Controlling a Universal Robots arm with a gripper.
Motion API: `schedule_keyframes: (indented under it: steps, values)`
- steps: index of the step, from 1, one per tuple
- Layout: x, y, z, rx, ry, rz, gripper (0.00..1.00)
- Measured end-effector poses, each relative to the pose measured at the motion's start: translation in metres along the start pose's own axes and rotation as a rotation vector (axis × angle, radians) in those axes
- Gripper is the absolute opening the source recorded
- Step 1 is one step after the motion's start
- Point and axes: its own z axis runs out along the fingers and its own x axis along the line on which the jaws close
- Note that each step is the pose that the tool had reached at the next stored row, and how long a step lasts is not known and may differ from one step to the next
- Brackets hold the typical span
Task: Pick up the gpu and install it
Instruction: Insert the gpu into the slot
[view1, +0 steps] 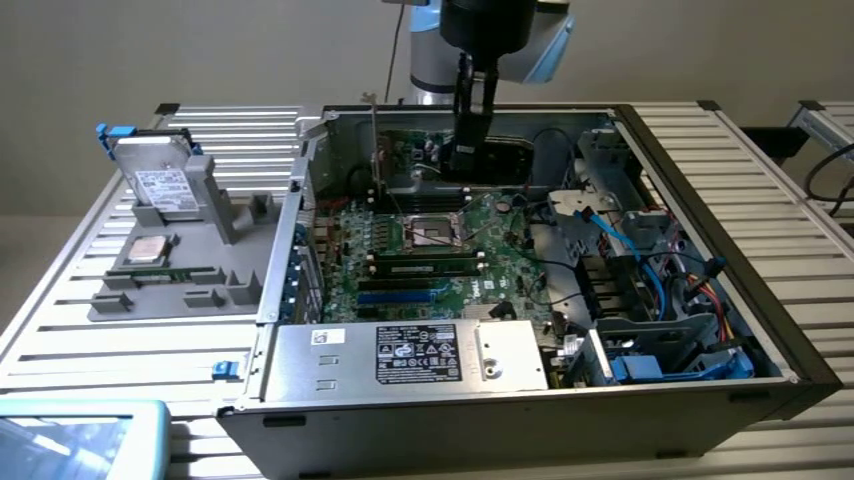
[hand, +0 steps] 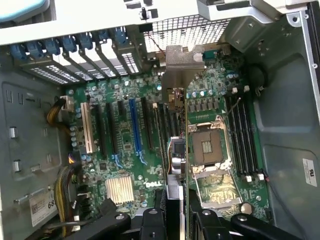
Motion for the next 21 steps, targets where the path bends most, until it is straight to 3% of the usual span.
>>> schedule_keyframes:
  steps: [4,6,16,21]
  values:
    - [0.0,0.0,0.0006,0.0059,0.0194,-0.051,0.28]
    - [0.0,-0.0001,0.0011,0.0085,0.0227,-0.073,0.28]
    - [0.0002,0.0004,0.0015,0.0087,0.0237,-0.083,0.28]
    - [0.0025,0.0089,0.0027,0.0162,0.0227,-0.083,0.28]
